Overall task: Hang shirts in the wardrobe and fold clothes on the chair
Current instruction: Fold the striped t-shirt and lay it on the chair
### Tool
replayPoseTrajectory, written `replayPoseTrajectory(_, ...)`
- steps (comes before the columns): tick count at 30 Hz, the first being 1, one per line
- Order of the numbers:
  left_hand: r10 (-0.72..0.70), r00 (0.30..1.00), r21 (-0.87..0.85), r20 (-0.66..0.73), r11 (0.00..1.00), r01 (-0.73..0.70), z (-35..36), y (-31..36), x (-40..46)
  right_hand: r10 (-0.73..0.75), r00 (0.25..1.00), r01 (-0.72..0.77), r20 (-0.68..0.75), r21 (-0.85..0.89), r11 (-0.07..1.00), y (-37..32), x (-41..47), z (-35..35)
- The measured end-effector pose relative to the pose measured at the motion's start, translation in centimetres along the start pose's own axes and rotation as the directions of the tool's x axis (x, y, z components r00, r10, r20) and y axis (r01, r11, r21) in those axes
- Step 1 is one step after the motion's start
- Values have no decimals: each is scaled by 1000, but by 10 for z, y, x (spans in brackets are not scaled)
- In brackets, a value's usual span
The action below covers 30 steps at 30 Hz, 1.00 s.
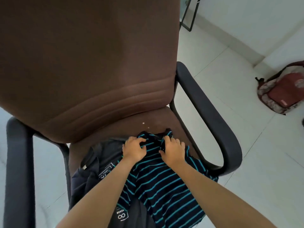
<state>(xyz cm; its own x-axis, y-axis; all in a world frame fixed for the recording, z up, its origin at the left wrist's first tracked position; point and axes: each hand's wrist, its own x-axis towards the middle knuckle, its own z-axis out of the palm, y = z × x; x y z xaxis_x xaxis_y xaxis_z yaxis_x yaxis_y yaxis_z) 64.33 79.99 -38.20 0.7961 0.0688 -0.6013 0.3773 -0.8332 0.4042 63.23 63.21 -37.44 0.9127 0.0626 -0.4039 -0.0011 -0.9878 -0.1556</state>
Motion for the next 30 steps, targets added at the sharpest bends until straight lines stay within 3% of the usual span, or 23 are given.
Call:
replayPoseTrajectory(5, -42, 998, -236, 38, 971, 50, -10, 2, -3, -144, 983, 101, 116, 315, 944, 13, -11, -14)
replayPoseTrajectory(8, -97, 991, -235, 87, 965, 115, -18, 6, -16, -182, 962, 115, 206, 299, 947, 20, -17, -31)
replayPoseTrajectory(12, -122, 992, -195, 22, 973, 124, -29, 8, -39, -118, 959, 50, 258, 255, 966, 25, -34, -60)
replayPoseTrajectory(16, -12, 1000, -340, 8, 940, 14, -40, 10, -72, 48, 998, -65, 50, 445, 893, 28, -63, -85)
replayPoseTrajectory(19, 47, 999, -331, -21, 942, -51, -50, 9, -99, 97, 994, -58, -48, 517, 854, 31, -90, -103)
replayPoseTrajectory(26, 195, 962, -311, -190, 918, -247, -86, 16, -189, -14, 998, 35, -68, 329, 944, 46, -176, -162)
replayPoseTrajectory(30, 360, 909, -173, -211, 901, -397, -109, 28, -259, -16, 987, 45, -162, 174, 984, 55, -249, -199)
